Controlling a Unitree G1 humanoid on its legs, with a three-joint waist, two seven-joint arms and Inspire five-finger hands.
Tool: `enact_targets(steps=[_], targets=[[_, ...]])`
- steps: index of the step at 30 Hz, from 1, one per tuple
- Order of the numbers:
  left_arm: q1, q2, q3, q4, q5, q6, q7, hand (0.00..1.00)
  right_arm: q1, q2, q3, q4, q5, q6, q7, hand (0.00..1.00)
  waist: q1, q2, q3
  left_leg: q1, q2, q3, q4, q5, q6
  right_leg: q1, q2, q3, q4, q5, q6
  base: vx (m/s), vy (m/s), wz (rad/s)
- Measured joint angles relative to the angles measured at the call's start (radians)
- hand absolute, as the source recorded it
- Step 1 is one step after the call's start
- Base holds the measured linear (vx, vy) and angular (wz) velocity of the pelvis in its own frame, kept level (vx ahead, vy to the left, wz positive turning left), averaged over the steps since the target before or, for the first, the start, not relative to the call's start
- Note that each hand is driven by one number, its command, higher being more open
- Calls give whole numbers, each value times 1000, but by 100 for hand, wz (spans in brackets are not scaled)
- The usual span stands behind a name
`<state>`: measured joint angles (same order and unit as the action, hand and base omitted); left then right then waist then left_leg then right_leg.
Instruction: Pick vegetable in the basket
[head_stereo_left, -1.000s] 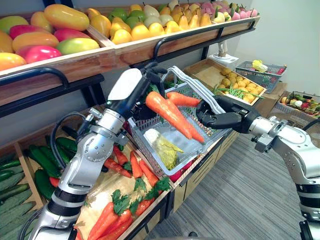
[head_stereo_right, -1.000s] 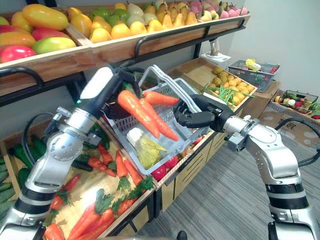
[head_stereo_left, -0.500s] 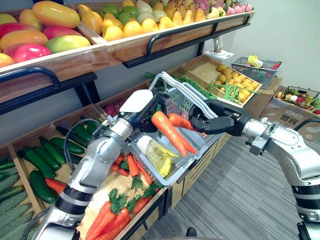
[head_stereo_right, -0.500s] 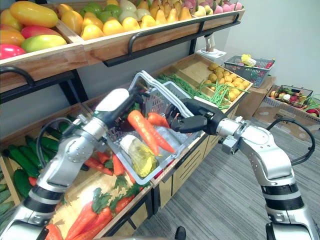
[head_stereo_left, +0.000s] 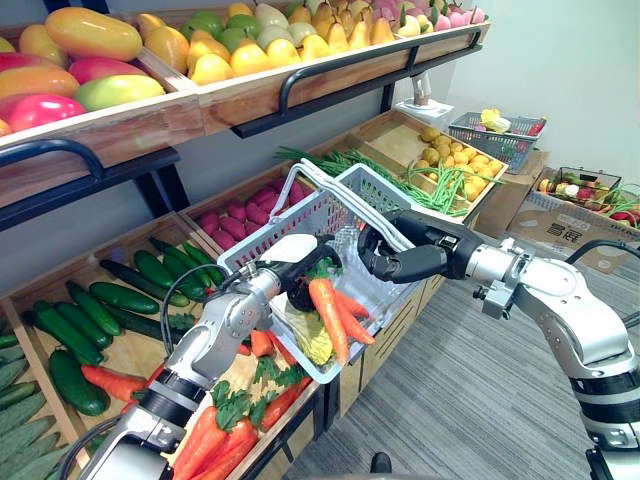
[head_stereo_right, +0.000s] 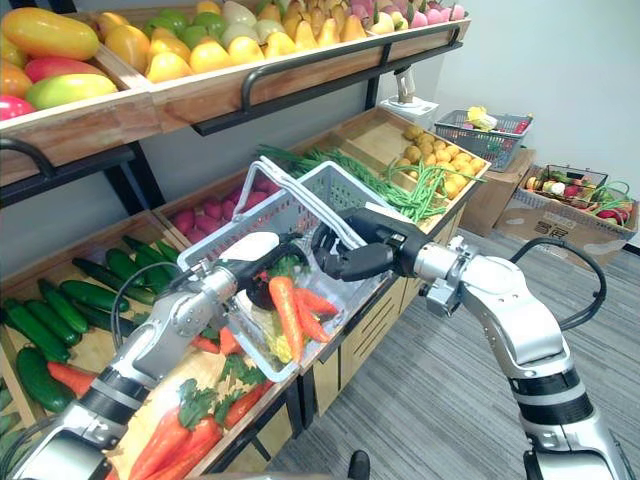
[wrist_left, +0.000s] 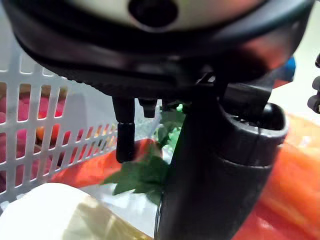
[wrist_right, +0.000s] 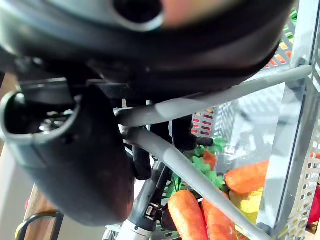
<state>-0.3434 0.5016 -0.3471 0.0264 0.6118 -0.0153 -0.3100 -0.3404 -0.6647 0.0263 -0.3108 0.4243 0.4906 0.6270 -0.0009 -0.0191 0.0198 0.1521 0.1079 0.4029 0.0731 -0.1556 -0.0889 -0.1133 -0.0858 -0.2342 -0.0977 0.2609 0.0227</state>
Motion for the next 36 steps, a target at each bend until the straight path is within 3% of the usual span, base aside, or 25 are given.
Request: enact_targets(steps=[4, 9, 10, 15, 19, 23, 27, 30, 33, 36], targets=[[0, 119, 17, -172, -165, 4, -43, 100, 0, -5, -13, -1, 9, 5, -1, 0, -3, 2, 2, 1, 10, -1, 0, 0, -7, 0, 5, -5, 4, 0, -7, -9, 3, 0], [-55, 232, 202, -401, -386, -1, -74, 100, 23, -28, -111, -2, 14, 25, -1, 0, 8, 8, 5, 5, 11, -8, -3, 0, -7, 10, 3, -14, 4, 0, -7, -22, 30, 6], [-82, 289, 270, -432, -444, -8, -75, 100, 24, -62, -138, -2, 32, 37, -2, 0, 10, 8, 5, 6, 8, -9, -5, 0, -7, 11, 0, -16, 4, -1, -6, -63, 44, 5], [-116, 414, 410, -446, -591, -42, -44, 100, 33, -168, -177, -1, 99, 60, -5, 0, 19, 14, 1, 8, 8, -13, -12, 0, -7, 16, -2, -29, 0, -16, -3, -73, 20, 4], [-117, 453, 417, -439, -690, -48, -39, 100, 54, -186, -207, 12, 131, 76, -8, 0, 25, 28, -8, 8, 15, -19, -19, 5, -12, 16, 2, -39, 0, -21, -7, -10, 0, 6], [-117, 454, 498, -429, -819, -48, -62, 100, 84, -200, -220, 35, 162, 76, -20, 0, 25, 47, -21, 15, 24, -20, -32, 11, -19, 16, 13, -45, 1, -23, -12, 4, 5, 2], [-116, 453, 528, -388, -844, -38, -102, 100, 119, -200, -232, 54, 167, 76, -49, 0, 26, 52, -26, 22, 25, -21, -40, 18, -19, 20, 13, -51, 3, -23, -12, -17, 7, 3], [-100, 452, 529, -349, -891, -20, -177, 100, 162, -196, -245, 61, 167, 74, -85, 0, 27, 50, -30, 24, 25, -23, -46, 21, -19, 26, 13, -58, -1, -29, -10, -91, 14, 4], [-23, 443, 527, -378, -931, -11, -322, 100, 228, -185, -285, 62, 167, 72, -123, 0, 27, 49, -41, 25, 28, -24, -52, 23, -20, 26, 16, -62, -1, -40, -7, -48, 0, 3], [93, 427, 460, -431, -934, 56, -465, 100, 270, -170, -324, 79, 173, 71, -188, 0, 22, 49, -42, 25, 32, -22, -52, 24, -21, 26, 22, -62, -1, -42, -10, 0, 0, 0]])
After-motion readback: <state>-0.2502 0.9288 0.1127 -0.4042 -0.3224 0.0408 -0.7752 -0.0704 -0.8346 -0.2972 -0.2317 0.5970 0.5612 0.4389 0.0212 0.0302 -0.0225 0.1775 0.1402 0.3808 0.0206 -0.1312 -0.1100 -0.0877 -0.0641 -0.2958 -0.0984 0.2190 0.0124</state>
